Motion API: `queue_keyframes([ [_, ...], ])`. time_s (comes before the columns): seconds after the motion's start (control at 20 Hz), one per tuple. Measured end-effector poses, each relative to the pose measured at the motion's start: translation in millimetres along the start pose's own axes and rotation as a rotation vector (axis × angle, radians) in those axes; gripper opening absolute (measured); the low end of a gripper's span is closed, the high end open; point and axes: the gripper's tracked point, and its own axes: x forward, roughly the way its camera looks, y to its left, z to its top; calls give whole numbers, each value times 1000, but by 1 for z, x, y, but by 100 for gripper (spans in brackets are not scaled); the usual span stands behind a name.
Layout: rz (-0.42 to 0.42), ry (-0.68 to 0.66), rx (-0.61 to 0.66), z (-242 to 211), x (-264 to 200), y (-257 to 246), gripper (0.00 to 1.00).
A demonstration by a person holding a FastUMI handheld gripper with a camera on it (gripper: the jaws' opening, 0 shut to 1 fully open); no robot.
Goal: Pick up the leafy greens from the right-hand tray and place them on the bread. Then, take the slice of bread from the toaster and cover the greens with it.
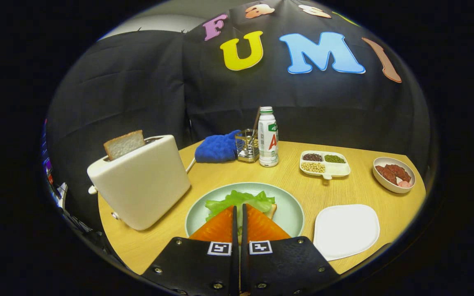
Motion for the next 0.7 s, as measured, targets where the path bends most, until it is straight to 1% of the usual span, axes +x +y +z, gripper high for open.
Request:
queue_keyframes([
  [0.1, -11, -7, 5, -4, -1, -2, 2],
  [0.15, -14, -10, 5, -5, -2, -3, 7],
  [0.2, -31, -14, 2, -5, -2, -6, 7],
  [0.25, -52, -21, -8, -5, -3, -12, 15],
  [0.3, -81, -27, -11, -5, -5, -17, 19],
  [0.4, -108, -40, -10, -4, -10, -21, 34],
  [0.45, -138, -58, -21, -1, -15, -28, 44],
  [0.55, -203, -100, -42, 5, -24, -39, 54],
  [0.6, -211, -124, -40, 9, -29, -38, 55],
  [0.7, -180, -182, -3, 21, -39, -21, 56],
])
